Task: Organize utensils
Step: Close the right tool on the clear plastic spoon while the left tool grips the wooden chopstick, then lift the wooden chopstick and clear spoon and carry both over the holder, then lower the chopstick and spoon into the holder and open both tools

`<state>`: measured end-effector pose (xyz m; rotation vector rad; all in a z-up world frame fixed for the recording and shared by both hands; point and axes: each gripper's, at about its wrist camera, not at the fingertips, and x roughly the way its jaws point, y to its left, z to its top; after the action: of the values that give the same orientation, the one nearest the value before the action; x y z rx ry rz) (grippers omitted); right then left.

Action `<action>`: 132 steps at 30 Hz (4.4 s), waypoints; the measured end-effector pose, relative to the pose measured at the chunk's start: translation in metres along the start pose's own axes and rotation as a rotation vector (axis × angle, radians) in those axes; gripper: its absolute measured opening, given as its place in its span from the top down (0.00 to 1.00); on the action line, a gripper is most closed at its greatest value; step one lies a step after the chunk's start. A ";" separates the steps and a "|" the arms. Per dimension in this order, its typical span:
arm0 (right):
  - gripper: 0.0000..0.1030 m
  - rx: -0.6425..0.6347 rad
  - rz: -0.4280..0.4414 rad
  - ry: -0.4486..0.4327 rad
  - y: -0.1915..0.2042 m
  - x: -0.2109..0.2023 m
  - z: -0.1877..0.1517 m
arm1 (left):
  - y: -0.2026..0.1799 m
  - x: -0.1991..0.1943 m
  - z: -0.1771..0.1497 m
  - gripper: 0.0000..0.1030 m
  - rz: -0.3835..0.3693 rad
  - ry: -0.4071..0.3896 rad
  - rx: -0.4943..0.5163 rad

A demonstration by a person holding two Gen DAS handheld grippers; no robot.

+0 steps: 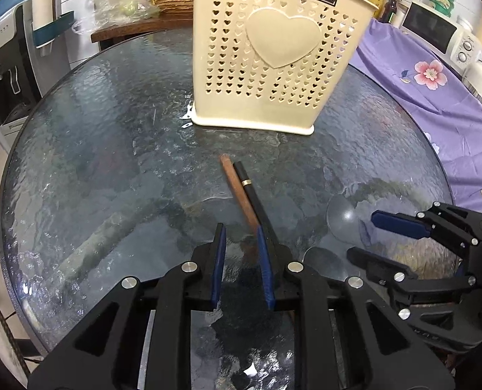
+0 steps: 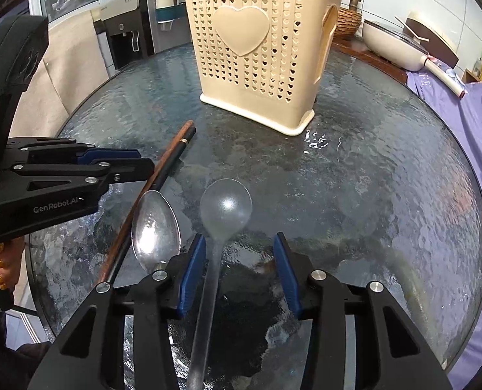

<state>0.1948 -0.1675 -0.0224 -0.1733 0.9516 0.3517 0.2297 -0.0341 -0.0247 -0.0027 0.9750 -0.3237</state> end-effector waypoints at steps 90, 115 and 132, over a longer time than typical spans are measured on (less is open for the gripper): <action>0.66 0.022 0.136 -0.243 -0.027 -0.076 0.033 | 0.000 -0.093 0.056 0.93 0.012 -0.281 0.039; 0.66 -0.028 0.169 -0.360 -0.025 -0.138 0.072 | -0.006 -0.175 0.071 0.93 -0.035 -0.458 0.067; 0.66 0.031 0.117 -0.489 -0.062 -0.187 0.185 | -0.044 -0.266 0.207 0.94 -0.032 -0.635 0.136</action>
<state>0.2601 -0.2107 0.2368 -0.0003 0.4844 0.4614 0.2485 -0.0336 0.3143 0.0028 0.3230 -0.3865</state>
